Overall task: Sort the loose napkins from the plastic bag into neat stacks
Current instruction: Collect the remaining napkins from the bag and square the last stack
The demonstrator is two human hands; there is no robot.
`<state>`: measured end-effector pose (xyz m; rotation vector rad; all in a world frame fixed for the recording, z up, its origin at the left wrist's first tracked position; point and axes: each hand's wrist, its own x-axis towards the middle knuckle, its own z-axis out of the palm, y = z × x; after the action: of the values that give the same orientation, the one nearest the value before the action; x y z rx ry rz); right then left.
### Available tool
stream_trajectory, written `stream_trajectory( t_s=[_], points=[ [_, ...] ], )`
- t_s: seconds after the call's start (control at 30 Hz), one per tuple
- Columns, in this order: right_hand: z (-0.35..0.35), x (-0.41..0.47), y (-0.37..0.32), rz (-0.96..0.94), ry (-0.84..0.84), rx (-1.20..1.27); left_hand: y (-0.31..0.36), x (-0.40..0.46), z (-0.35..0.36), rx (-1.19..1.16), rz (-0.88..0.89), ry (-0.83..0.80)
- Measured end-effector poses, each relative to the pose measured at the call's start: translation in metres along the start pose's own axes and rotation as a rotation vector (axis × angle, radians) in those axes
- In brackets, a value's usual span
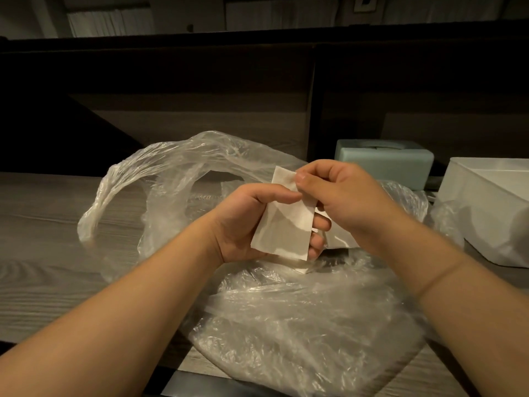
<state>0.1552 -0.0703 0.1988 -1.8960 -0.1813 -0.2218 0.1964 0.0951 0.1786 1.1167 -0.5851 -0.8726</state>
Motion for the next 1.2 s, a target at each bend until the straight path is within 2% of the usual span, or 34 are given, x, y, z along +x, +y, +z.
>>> stream_trajectory(
  t_s=[0.23,0.4,0.5,0.57,0.63,0.7,0.8,0.93,1.2],
  points=[
    [-0.001,0.004,0.003,0.008,0.039,-0.009,0.000,0.000,0.000,-0.074,-0.037,0.052],
    [-0.001,0.006,0.005,0.019,0.048,0.021,0.001,-0.001,0.000,-0.073,-0.066,0.023],
    [-0.004,0.012,0.006,0.065,0.129,0.092,0.005,0.000,-0.004,-0.117,-0.003,0.149],
    [-0.009,0.015,0.010,0.068,0.174,-0.010,0.010,-0.001,-0.008,-0.159,0.079,0.268],
    [-0.013,0.015,0.015,0.014,0.087,-0.272,0.015,-0.002,-0.012,-0.262,0.143,0.343],
    [-0.013,0.012,0.017,-0.060,-0.098,-0.539,0.017,-0.003,-0.016,-0.337,0.189,0.374],
    [-0.011,0.008,0.020,-0.139,-0.321,-0.762,0.018,-0.004,-0.018,-0.359,0.211,0.382],
    [-0.011,0.008,0.023,-0.163,-0.414,-0.776,0.017,-0.004,-0.018,-0.320,0.197,0.390],
    [-0.009,0.010,0.029,-0.153,-0.413,-0.730,0.016,-0.004,-0.016,-0.290,0.182,0.427]
  ],
)
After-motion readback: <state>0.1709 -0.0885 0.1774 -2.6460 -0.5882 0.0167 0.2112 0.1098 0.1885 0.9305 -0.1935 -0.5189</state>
